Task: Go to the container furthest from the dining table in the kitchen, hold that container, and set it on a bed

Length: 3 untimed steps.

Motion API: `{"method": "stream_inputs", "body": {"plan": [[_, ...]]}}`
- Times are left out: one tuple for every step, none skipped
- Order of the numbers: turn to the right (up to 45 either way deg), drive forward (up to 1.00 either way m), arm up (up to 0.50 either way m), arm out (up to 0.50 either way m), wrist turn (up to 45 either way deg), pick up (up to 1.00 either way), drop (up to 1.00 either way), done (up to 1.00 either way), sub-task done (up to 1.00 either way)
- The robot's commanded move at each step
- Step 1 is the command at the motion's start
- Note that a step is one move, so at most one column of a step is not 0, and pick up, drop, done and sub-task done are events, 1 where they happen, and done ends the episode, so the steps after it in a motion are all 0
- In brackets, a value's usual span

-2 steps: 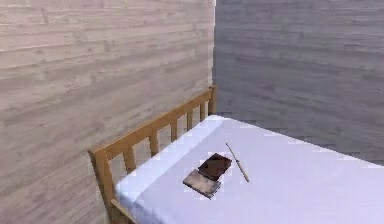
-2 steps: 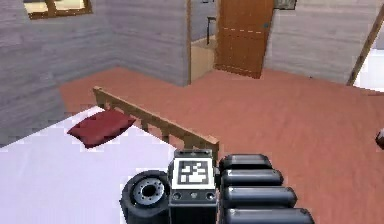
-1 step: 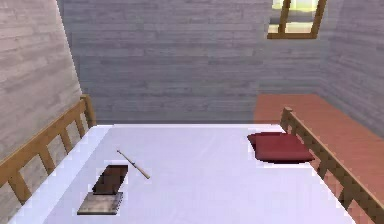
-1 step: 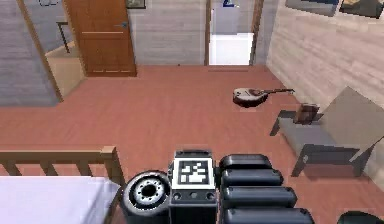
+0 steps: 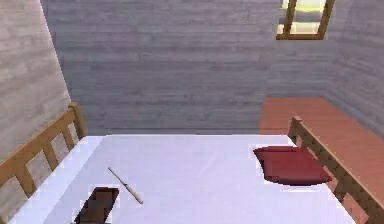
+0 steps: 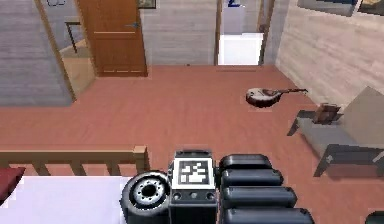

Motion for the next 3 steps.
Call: {"method": "stream_inputs", "body": {"plan": [[-45.0,0.0,0.0,0.0,0.0,0.0,0.0,0.0,0.0],[-39.0,0.0,0.0,0.0,0.0,0.0,0.0,0.0,0.0],[0.0,0.0,0.0,0.48,0.0,0.0,0.0,0.0,0.0]]}}
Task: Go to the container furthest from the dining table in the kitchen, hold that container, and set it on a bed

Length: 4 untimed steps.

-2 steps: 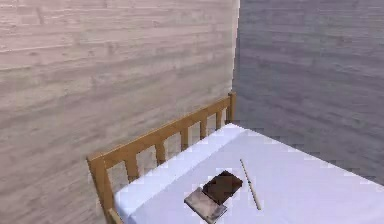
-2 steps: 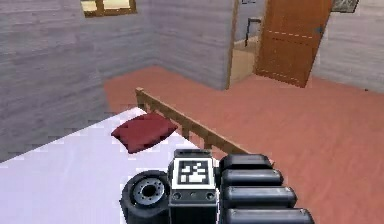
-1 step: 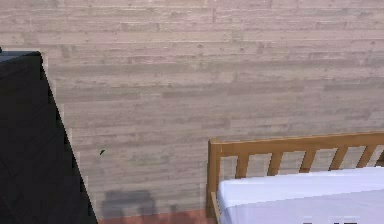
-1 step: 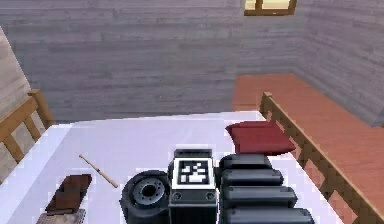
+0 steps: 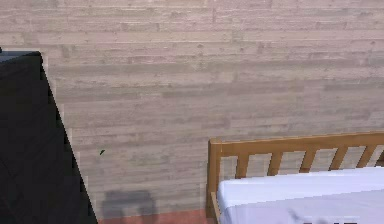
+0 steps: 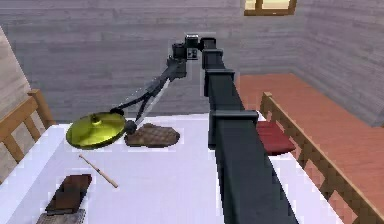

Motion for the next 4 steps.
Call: {"method": "stream_inputs", "body": {"plan": [[0.0,0.0,0.0,0.0,45.0,0.0,0.0,0.0,0.0],[0.0,0.0,0.0,0.0,45.0,0.0,0.0,0.0,0.0],[0.0,0.0,0.0,0.0,42.0,0.0,0.0,0.0,0.0],[0.0,0.0,-0.4,0.0,0.0,0.0,0.0,0.0,0.0]]}}
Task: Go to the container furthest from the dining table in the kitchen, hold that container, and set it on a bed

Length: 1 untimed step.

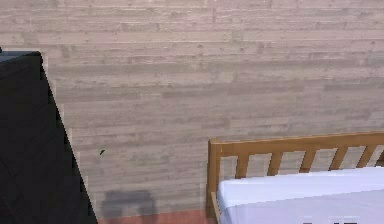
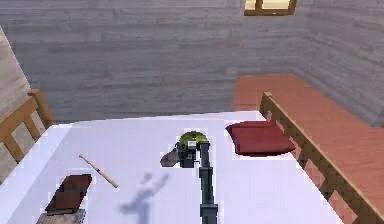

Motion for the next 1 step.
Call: {"method": "stream_inputs", "body": {"plan": [[0.0,0.0,-0.32,0.0,0.0,0.0,0.0,0.0,0.0]]}}
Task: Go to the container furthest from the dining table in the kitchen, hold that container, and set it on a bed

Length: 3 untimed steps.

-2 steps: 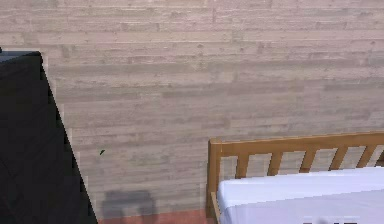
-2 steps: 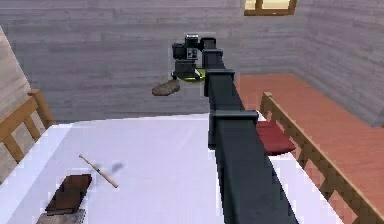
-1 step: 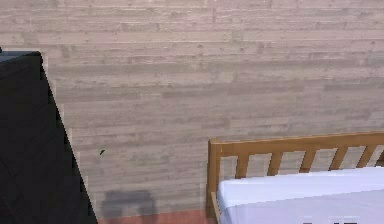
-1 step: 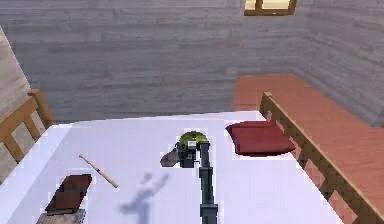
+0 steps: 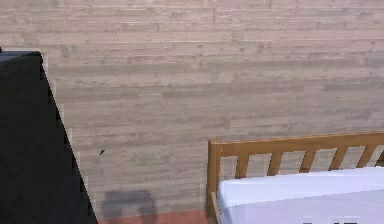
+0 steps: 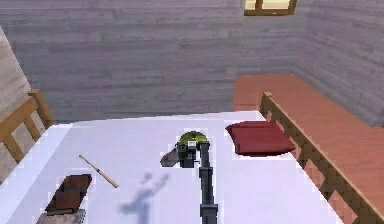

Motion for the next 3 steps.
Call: {"method": "stream_inputs", "body": {"plan": [[0.0,0.0,0.0,0.0,0.0,0.0,1.0,0.0,0.0],[0.0,0.0,0.1,0.0,0.0,0.0,0.0,0.0,0.0],[0.0,0.0,0.0,-0.08,0.0,0.0,0.0,0.0,0.0]]}}
